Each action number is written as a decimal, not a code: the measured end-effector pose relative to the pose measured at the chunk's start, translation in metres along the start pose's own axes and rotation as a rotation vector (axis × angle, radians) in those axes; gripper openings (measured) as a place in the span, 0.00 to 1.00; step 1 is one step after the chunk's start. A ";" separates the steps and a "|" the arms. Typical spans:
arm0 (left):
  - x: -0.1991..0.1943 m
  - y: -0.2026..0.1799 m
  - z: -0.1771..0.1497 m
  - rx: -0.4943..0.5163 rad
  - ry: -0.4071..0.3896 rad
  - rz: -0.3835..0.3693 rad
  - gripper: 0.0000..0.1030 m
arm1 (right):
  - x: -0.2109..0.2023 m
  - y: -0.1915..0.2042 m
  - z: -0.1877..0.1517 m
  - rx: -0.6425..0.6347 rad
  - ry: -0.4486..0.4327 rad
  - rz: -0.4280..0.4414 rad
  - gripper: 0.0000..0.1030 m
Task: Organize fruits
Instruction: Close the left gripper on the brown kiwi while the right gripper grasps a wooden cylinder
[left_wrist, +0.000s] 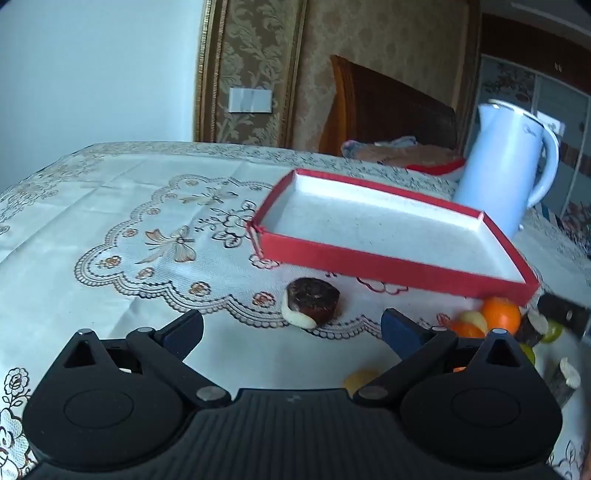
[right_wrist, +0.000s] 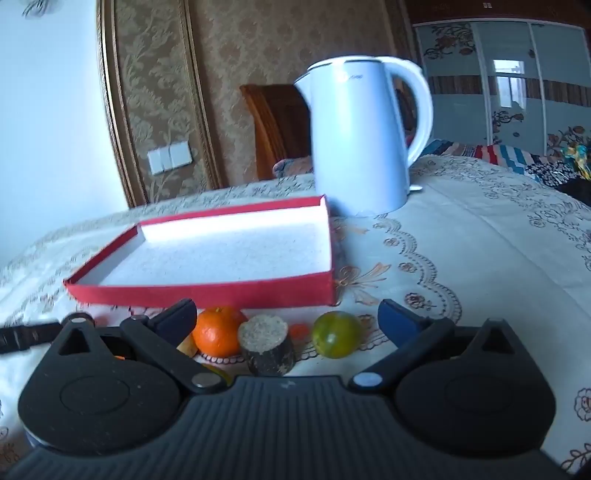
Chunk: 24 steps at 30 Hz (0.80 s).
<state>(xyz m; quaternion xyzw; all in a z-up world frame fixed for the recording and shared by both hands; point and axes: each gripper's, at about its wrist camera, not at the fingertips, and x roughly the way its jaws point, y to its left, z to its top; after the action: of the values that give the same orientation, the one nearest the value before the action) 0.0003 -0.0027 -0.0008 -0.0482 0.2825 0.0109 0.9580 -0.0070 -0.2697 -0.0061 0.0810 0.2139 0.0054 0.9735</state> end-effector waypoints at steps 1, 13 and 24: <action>0.000 -0.002 -0.001 0.012 0.003 -0.001 1.00 | -0.002 -0.003 0.000 0.008 0.000 -0.006 1.00; 0.009 -0.011 -0.005 0.091 0.067 0.013 1.00 | -0.044 -0.032 0.002 -0.133 0.073 0.027 1.00; 0.012 -0.014 -0.008 0.107 0.069 0.021 1.00 | -0.044 -0.007 -0.019 -0.238 0.077 0.044 1.00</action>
<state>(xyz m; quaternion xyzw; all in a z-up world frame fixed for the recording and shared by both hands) 0.0066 -0.0173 -0.0123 0.0057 0.3162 0.0042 0.9487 -0.0553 -0.2758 -0.0062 -0.0306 0.2472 0.0553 0.9669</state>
